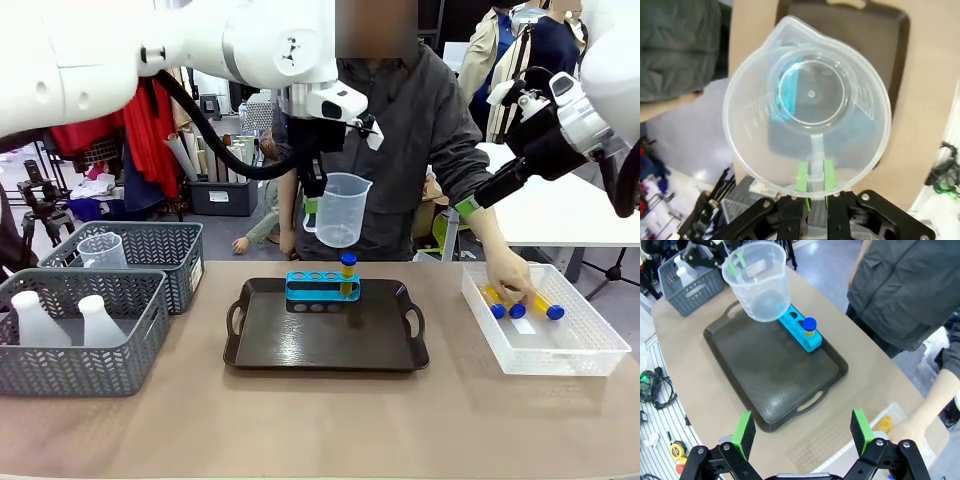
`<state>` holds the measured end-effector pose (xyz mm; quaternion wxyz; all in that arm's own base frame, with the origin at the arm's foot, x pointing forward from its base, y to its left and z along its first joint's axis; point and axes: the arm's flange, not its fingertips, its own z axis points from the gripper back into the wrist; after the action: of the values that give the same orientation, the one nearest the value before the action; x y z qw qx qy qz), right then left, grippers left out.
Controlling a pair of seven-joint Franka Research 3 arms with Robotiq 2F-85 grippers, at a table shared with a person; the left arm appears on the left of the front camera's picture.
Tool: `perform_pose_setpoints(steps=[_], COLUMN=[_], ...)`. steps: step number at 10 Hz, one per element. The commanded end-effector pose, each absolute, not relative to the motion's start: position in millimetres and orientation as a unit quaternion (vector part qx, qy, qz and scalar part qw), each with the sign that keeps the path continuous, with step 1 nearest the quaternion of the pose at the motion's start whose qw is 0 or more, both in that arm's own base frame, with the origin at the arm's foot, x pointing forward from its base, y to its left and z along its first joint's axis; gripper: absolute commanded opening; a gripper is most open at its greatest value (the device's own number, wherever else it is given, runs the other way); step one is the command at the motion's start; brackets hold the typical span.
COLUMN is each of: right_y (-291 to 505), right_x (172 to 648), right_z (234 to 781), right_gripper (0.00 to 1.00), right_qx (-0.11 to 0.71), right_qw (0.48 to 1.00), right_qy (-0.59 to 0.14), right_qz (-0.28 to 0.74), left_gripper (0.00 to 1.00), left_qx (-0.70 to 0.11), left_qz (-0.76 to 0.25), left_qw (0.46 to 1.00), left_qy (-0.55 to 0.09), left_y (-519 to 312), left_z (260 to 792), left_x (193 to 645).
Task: Prepare the laboratory tools.
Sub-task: Pick up one Large Measuring Cup and place it on the Handle tray.
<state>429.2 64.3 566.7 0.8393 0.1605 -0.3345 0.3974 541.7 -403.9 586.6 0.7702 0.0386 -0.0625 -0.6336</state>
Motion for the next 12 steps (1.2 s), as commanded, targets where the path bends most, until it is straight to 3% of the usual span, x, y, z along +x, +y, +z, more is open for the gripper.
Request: perform_pose_setpoints(steps=[1,8,10,12], right_y=[63,63,63,63], right_x=[431,431,431,431], right_z=[567,567,567,567], right_gripper=[1.00,1.00,1.00,1.00], right_qx=[0.173,0.173,0.173,0.173], right_qw=[0.835,0.835,0.835,0.835], right_qy=[-0.339,-0.339,-0.339,-0.339], right_qz=[0.397,0.397,0.397,0.397], left_gripper=[0.00,0.00,0.00,0.00], left_qx=[0.030,0.030,0.048,0.057], left_qz=[-0.656,-0.650,-0.703,-0.724], left_qw=[0.751,0.756,0.709,0.687], left_qy=[-0.071,-0.068,-0.032,-0.036], left_y=[-410,-418,-423,-427], left_z=[585,573,542,513], left_x=[541,542,530,528])
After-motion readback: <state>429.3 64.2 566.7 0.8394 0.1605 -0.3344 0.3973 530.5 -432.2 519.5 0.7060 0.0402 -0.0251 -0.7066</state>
